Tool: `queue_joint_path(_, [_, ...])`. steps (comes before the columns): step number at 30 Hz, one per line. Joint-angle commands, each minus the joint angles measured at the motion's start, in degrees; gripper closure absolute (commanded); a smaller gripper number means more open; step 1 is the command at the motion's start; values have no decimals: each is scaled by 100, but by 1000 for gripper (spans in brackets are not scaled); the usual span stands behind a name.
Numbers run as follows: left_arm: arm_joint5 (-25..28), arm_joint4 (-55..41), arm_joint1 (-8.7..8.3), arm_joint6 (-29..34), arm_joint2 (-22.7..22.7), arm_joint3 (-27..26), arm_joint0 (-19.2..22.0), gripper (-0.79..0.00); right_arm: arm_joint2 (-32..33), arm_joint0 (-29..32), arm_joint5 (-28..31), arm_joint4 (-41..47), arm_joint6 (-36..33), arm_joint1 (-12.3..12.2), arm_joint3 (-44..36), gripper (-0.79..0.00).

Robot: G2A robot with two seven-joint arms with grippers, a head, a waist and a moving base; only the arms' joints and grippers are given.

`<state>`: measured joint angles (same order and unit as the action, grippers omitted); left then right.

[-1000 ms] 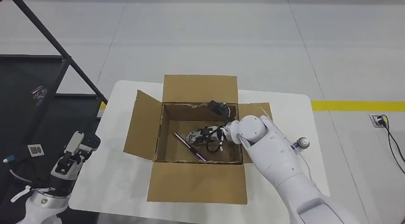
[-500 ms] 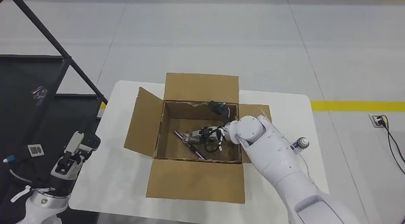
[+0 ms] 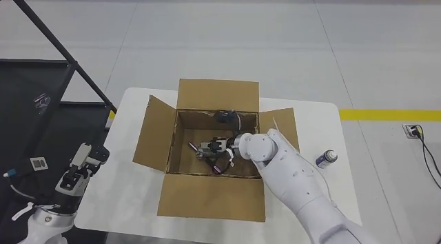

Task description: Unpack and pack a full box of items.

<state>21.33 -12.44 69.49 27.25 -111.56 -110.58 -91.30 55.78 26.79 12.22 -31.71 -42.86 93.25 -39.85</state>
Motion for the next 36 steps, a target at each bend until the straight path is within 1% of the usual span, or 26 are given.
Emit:
queue_joint_path(1, [0, 0, 0, 0, 0, 0, 0, -785, 48, 218, -77, -182, 85, -66, -474, -643])
queue_joint_path(3, [0, 0, 0, 0, 0, 0, 0, -785, 115, 482, -166, -444, 198, -148, -1051, -733])
queue_joint_path(5, [0, 0, 0, 0, 0, 0, 0, -785, 207, 810, -247, -713, 269, -238, -1713, -785])
queue_joint_path(8, [0, 0, 0, 0, 0, 0, 0, -785, 387, 1280, -393, -1050, 241, -365, -2632, -785])
queue_joint_path(9, [0, 0, 0, 0, 0, 0, 0, -785, 408, 1324, -410, -1072, 233, -376, -2723, -785])
queue_joint_path(36, [0, 0, 0, 0, 0, 0, 0, -785, 408, 1324, -410, -1072, 233, -376, -2723, -785])
